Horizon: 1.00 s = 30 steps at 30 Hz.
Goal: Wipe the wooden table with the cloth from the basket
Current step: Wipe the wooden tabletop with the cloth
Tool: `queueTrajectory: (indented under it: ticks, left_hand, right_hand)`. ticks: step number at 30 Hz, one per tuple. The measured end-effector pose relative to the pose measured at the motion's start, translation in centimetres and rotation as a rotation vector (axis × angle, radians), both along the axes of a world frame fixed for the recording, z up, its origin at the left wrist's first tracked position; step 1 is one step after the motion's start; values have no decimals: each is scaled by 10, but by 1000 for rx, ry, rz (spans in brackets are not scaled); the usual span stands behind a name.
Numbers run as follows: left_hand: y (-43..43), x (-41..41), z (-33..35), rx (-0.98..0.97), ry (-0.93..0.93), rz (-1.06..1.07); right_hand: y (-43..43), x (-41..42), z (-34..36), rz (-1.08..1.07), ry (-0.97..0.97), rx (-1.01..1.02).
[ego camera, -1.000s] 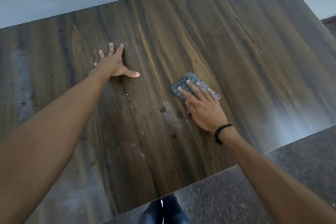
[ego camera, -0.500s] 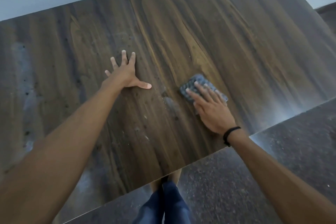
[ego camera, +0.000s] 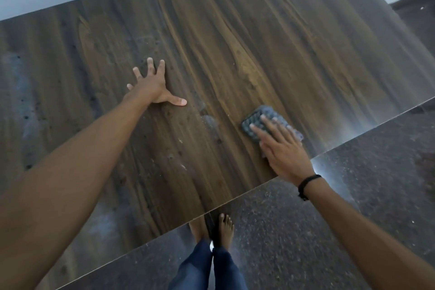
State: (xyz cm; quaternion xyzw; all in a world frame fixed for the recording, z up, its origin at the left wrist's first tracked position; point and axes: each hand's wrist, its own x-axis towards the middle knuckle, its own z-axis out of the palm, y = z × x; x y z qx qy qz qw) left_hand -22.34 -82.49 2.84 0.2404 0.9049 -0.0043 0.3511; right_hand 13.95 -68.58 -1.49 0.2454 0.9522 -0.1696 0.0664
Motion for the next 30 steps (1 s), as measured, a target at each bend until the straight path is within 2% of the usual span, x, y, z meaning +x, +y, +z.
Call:
queueTrajectory:
  ticks: [2, 5, 6, 9, 10, 13, 14, 17, 18, 21, 22, 25, 26, 28, 30]
  left_hand:
    - [-1, -2, -1, 16, -4, -4]
    - [-2, -1, -2, 30, 19, -10]
    - [-2, 0, -3, 29, 28, -9]
    - [-3, 1, -3, 28, 26, -1]
    - [-3, 1, -4, 33, 26, -1]
    - [-2, 3, -3, 30, 35, -7]
    - [-1, 3, -3, 28, 36, -5]
    - [-3, 1, -3, 30, 31, 0]
    - [-3, 1, -4, 34, 27, -5]
    - [-2, 2, -7, 26, 26, -13]
    - [-2, 2, -8, 26, 36, -9]
    - [-3, -1, -6, 36, 32, 6]
    - [-3, -1, -6, 42, 26, 7]
    - [-3, 0, -6, 46, 27, 3]
    - [-2, 0, -5, 40, 18, -1]
  right_hand:
    - [-19, -1, 4, -136, 2, -7]
    - [-45, 27, -5, 191, 29, 54]
    - [-37, 34, -7, 192, 24, 69]
    - [-38, 31, -7, -194, 40, 40]
    - [-53, 30, -5, -182, 32, 46]
    - [-65, 48, -8, 196, 55, 60]
    - [-50, 44, -6, 201, 69, 69]
    - [-36, 12, -5, -132, 34, 35]
    - [-49, 8, -5, -135, 8, 37]
    - [-70, 22, -7, 219, 24, 26]
    - [-59, 17, -4, 226, 30, 13]
    - [-38, -31, -1, -101, 25, -23]
    - [-48, -41, 0, -142, 11, -23]
    - [-77, -39, -3, 32, 32, 10]
    - [-70, -26, 2, 218, 38, -14]
